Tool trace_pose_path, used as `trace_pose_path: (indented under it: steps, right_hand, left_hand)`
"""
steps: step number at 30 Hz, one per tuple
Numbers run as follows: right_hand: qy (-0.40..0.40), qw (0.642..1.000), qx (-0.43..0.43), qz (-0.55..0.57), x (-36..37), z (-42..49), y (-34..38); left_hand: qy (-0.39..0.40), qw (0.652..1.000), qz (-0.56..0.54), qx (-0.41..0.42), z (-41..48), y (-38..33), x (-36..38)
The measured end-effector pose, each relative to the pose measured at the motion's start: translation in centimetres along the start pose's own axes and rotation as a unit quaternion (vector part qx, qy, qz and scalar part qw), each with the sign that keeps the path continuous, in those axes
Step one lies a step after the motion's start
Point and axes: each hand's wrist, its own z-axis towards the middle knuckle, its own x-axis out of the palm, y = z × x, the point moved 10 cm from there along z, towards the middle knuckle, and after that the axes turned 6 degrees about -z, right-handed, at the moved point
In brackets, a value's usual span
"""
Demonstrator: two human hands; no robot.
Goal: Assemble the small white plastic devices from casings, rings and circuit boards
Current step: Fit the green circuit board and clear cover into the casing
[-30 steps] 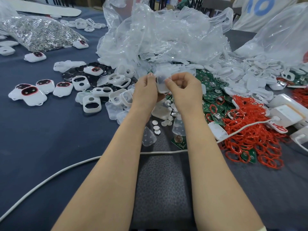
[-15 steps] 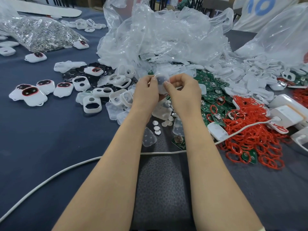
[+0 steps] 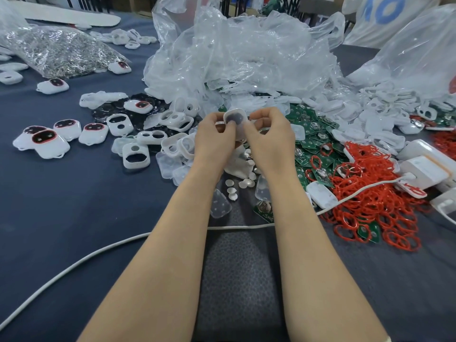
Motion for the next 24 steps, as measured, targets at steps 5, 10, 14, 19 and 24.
trace_pose_path:
  steps: [5,10,14,19,24]
  right_hand:
    - [0.005,1.000,0.010,-0.010,0.1,0.1,-0.5]
    - [-0.023,0.999,-0.015,-0.018,-0.2,-0.1,-0.1]
    - [-0.040,0.997,-0.041,-0.056,-0.1,-0.3,0.4]
    - [-0.064,0.992,-0.062,-0.090,-0.2,-0.4,0.7]
    - [-0.054,0.997,-0.034,-0.045,0.0,-0.3,0.2]
  left_hand:
    - [0.009,1.000,-0.006,0.004,-0.1,-0.1,0.2]
    - [0.010,1.000,-0.006,0.003,-0.2,-0.3,0.3]
    - [0.010,1.000,0.005,-0.005,-0.3,-0.3,0.3]
    - [0.017,0.999,0.043,0.013,-0.6,-0.7,0.4]
    - [0.025,0.998,0.057,0.022,-0.7,-0.8,0.6]
